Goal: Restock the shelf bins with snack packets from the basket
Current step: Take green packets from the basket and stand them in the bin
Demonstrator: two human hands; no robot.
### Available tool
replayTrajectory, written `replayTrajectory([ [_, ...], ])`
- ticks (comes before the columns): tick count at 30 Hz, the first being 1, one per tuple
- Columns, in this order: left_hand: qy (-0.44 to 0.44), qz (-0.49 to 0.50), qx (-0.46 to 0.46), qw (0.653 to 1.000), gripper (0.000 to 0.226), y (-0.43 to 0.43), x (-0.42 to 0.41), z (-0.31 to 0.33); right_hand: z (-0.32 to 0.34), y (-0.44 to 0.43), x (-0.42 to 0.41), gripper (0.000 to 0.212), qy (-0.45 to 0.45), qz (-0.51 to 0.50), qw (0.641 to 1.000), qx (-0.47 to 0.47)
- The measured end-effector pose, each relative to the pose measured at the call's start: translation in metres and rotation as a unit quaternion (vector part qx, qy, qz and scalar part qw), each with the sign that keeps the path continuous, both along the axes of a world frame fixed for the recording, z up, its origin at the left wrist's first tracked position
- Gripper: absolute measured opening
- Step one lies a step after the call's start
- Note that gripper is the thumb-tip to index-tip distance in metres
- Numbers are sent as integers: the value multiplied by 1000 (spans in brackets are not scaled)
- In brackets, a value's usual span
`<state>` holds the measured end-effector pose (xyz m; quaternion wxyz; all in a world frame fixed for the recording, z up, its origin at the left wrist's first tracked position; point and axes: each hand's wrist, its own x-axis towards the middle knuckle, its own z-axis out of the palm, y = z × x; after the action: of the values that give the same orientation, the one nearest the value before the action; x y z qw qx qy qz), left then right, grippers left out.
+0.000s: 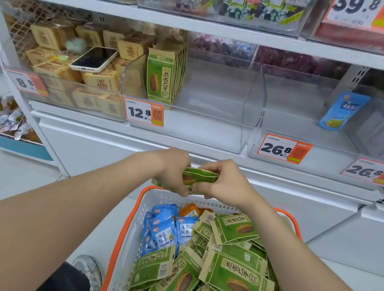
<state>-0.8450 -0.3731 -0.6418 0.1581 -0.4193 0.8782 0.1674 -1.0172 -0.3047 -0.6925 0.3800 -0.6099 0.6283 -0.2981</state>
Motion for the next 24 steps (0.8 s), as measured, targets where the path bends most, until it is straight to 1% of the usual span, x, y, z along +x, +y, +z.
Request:
replayTrajectory([
  [2, 64, 70, 34, 995, 40, -4, 8, 9, 10, 2, 3, 31, -84, -63, 994, -12],
  [4, 137, 151, 114, 972, 38, -5, 15, 14, 17, 3, 7, 33, -162, -121, 979, -39],
  [5, 185, 188, 159, 952, 34, -5, 17, 16, 19, 4, 12, 33, -205, -152, 965, -62],
  [7, 294, 225, 222, 902, 31, -3, 17, 19, 22, 4, 21, 35, -314, -222, 917, -107],
  [9, 401, 241, 244, 850, 35, 0, 14, 22, 24, 2, 32, 34, -403, -274, 865, -119],
  [10, 441, 247, 242, 829, 36, 2, 11, 24, 24, 0, 36, 31, -415, -290, 854, -119],
  [12, 499, 256, 233, 795, 29, 9, 4, 25, 26, -3, 45, 29, -406, -301, 853, -132],
  [14, 557, 291, 228, 744, 25, 17, -7, 25, 31, -4, 55, 31, -396, -291, 854, -172],
  [15, 587, 315, 213, 715, 28, 19, -12, 23, 33, -4, 58, 32, -373, -282, 860, -205],
  [16, 611, 337, 191, 690, 32, 21, -16, 22, 35, -4, 60, 33, -332, -271, 872, -238],
  [18, 636, 369, 157, 659, 44, 22, -22, 20, 39, -5, 59, 32, -254, -249, 891, -282],
  [19, 639, 380, 158, 650, 51, 22, -23, 19, 42, -5, 58, 27, -249, -246, 891, -289],
  [21, 625, 397, 175, 649, 65, 21, -25, 19, 48, -6, 56, 17, -305, -268, 872, -273],
  [22, 617, 403, 177, 652, 70, 21, -25, 19, 51, -6, 56, 18, -339, -291, 856, -259],
  [24, 624, 395, 162, 654, 71, 23, -27, 21, 55, -6, 59, 12, -386, -310, 835, -240],
])
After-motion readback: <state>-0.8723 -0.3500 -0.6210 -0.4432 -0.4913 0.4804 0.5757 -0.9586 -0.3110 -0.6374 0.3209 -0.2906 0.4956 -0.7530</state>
